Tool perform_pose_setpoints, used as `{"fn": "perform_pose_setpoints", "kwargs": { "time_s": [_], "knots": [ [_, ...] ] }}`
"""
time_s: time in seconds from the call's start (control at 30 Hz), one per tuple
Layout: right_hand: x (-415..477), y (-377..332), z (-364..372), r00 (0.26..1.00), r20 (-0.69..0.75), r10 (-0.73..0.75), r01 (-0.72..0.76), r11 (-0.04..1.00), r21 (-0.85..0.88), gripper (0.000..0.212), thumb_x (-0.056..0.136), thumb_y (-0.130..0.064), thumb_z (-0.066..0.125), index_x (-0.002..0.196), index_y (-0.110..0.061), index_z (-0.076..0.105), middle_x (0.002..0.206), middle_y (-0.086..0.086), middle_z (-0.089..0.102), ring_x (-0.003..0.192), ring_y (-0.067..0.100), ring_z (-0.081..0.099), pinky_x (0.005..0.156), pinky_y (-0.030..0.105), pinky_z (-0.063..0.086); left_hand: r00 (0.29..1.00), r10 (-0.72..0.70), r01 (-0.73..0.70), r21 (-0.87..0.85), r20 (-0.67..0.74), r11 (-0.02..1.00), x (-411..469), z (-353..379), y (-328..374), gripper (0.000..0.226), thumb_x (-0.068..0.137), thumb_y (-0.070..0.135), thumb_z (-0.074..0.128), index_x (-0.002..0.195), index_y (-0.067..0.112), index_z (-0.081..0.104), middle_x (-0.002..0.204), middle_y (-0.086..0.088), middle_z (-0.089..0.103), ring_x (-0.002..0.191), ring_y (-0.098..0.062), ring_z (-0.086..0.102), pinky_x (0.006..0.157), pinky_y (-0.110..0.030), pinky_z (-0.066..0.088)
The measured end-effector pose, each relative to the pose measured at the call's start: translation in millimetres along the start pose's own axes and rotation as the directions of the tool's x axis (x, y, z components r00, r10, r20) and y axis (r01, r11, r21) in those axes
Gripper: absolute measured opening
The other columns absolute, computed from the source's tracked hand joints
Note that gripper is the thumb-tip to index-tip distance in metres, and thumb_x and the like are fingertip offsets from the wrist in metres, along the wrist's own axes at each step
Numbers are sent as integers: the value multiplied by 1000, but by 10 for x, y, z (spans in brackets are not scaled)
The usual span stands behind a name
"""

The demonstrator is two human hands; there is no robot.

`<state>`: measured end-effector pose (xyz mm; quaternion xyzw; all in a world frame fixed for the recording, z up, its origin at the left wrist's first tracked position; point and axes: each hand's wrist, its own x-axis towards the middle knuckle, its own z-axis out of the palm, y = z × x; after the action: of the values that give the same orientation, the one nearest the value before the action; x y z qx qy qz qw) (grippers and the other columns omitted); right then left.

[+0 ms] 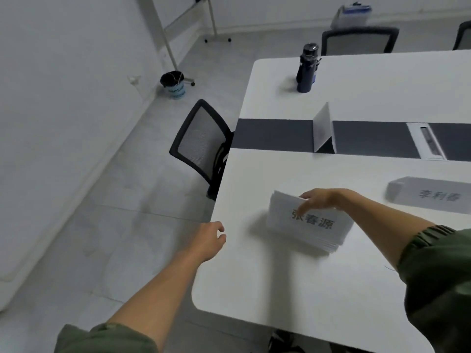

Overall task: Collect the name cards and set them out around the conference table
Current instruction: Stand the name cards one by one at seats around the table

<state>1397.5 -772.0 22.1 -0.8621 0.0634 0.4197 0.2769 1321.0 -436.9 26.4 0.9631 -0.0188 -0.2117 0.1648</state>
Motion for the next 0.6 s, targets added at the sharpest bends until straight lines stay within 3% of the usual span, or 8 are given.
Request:
{"fn": "perform_pose_setpoints", "kwargs": {
  "time_s": [0.13, 0.2, 0.33, 0.47, 0.53, 0.6],
  "knots": [
    [3, 13, -6, 999, -17, 40, -38, 995, 90, 57, 62, -33, 82, 117, -31, 64, 96, -2, 71, 87, 23, 71, 78, 39, 60, 997, 52, -52, 3, 63, 999, 428, -64, -18, 30, 94, 29, 51, 121, 16, 59, 105, -8, 65, 81, -18, 57, 66, -26, 40],
    [-41, -17, -21, 999, -30, 37, -33, 991, 128, 63, 62, -29, 82, 121, -34, 59, 100, -3, 68, 90, 23, 69, 81, 40, 59, 994, 77, -76, -10, 78, 997, 630, -124, -3, 30, 93, 30, 53, 118, 16, 60, 99, -8, 65, 83, -21, 59, 72, -30, 48],
    [-302, 20, -136, 994, -88, 71, -47, 966, 253, 57, 67, -25, 81, 117, -36, 57, 102, 1, 68, 89, 25, 69, 79, 43, 60, 975, 199, -201, 8, 99, 980, 1115, -295, 148, 29, 90, 32, 54, 114, 17, 62, 87, -1, 64, 88, -22, 60, 82, -40, 53],
    [-780, 151, -209, 974, -188, 129, -45, 917, 397, 46, 71, -28, 74, 113, -32, 56, 99, 5, 71, 87, 25, 71, 70, 36, 60, 937, 319, -320, -17, 139, 947, 1515, -480, 537, 31, 91, 39, 54, 115, 20, 61, 94, 1, 65, 87, -19, 61, 78, -37, 54],
    [-1002, 220, -187, 956, -250, 152, -24, 892, 451, 49, 67, -34, 68, 113, -28, 55, 98, 5, 71, 84, 24, 71, 64, 30, 58, 913, 368, -361, -72, 178, 930, 1631, -504, 784, 37, 91, 45, 54, 119, 21, 59, 106, -1, 65, 94, -20, 60, 84, -38, 53],
    [-1178, 324, -88, 931, -307, 196, -8, 854, 520, 49, 67, -37, 63, 113, -25, 53, 99, 9, 69, 87, 27, 70, 70, 34, 58, 868, 426, -407, -126, 256, 905, 1703, -455, 1034, 47, 89, 53, 55, 124, 22, 56, 120, -5, 61, 105, -21, 58, 91, -38, 50]
  ]
}}
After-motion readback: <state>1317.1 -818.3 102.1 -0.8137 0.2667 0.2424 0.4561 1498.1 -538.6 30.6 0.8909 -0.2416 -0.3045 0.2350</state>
